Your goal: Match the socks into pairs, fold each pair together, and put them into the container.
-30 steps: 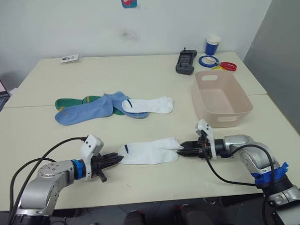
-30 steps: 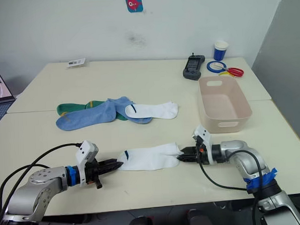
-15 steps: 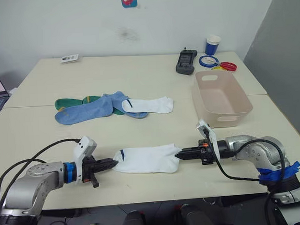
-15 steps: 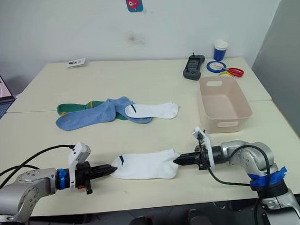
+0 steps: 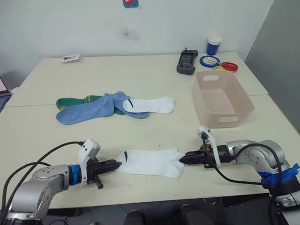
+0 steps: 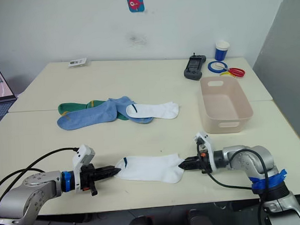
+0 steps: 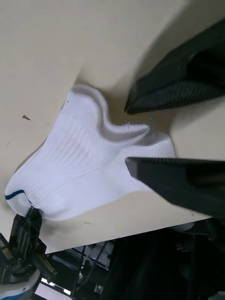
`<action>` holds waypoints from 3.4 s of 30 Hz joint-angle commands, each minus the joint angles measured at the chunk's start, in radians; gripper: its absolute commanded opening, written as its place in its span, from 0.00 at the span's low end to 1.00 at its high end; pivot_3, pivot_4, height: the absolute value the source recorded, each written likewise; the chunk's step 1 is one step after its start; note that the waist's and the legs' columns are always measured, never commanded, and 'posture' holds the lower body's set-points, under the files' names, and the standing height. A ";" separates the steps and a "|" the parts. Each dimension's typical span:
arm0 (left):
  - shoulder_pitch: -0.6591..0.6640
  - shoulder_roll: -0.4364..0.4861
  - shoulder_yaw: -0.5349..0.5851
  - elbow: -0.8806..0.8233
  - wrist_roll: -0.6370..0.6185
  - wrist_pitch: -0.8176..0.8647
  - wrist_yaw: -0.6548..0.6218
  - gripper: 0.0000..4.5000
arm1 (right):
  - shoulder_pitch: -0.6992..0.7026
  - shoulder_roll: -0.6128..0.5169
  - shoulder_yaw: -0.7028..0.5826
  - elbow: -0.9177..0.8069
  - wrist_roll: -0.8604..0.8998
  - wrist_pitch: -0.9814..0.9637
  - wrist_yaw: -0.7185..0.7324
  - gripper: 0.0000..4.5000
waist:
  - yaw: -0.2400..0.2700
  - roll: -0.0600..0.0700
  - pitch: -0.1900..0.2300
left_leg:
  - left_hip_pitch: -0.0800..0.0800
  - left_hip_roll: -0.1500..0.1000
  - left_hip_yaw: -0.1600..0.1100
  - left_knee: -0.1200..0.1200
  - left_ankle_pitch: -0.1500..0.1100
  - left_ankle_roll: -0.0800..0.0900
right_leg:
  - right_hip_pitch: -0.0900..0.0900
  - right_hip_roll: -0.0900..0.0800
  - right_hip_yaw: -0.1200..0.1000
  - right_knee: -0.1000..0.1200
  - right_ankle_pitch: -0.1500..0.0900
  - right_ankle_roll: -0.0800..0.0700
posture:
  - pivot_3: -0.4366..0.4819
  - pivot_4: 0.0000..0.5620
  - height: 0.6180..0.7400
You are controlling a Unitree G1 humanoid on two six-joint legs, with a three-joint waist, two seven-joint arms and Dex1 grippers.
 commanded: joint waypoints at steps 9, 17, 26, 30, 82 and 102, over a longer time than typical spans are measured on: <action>-0.060 0.017 0.179 0.027 -0.046 -0.077 -0.003 0.49 | 0.006 -0.089 -0.031 -0.128 -0.063 -0.285 0.073 0.85 | -0.001 0.000 0.000 | 0.000 0.001 -0.001 0.000 0.000 0.000 | -0.001 0.001 -0.001 0.000 0.000 0.000 | 0.48 0.27 1.00; -0.043 -0.022 0.064 -0.121 0.012 -0.220 -0.034 0.00 | -0.083 0.024 0.179 -0.124 -0.290 -0.646 0.104 0.57 | -0.001 0.000 0.000 | 0.000 0.001 -0.001 0.000 0.000 0.000 | -0.001 0.001 -0.001 0.000 0.000 0.000 | 0.48 0.27 1.00; -0.069 -0.078 -0.152 -0.030 0.218 -0.388 -0.007 0.00 | -0.069 0.133 0.331 0.144 -0.479 -0.903 0.136 0.01 | 0.002 0.000 0.000 | 0.000 0.000 0.000 0.000 0.000 0.000 | 0.000 0.001 0.000 0.000 0.000 0.000 | 0.48 0.27 1.00; -0.059 -0.075 -0.161 0.044 0.258 -0.411 0.006 0.00 | -0.039 0.125 0.315 0.196 -0.511 -0.965 0.144 0.01 | 0.002 0.000 0.000 | 0.000 0.001 -0.001 0.000 0.000 0.000 | 0.000 0.001 0.000 0.000 0.000 0.000 | 0.48 0.27 1.00; -0.281 -0.211 0.143 0.200 0.139 -0.320 0.373 1.00 | 0.122 0.122 0.030 -0.260 -0.472 -0.717 -0.235 1.00 | 0.004 -0.002 -0.005 | 0.001 -0.001 -0.001 0.000 0.000 -0.001 | 0.001 0.002 -0.001 0.000 0.000 0.000 | 0.48 0.27 1.00; -0.981 -0.445 -0.060 1.262 0.475 -0.668 0.544 0.96 | 0.045 0.198 0.062 -0.215 -0.519 -0.650 -0.335 1.00 | 0.007 -0.004 -0.004 | -0.001 -0.002 -0.001 0.001 0.000 -0.001 | 0.001 0.002 -0.002 0.000 0.000 0.001 | 0.48 0.27 1.00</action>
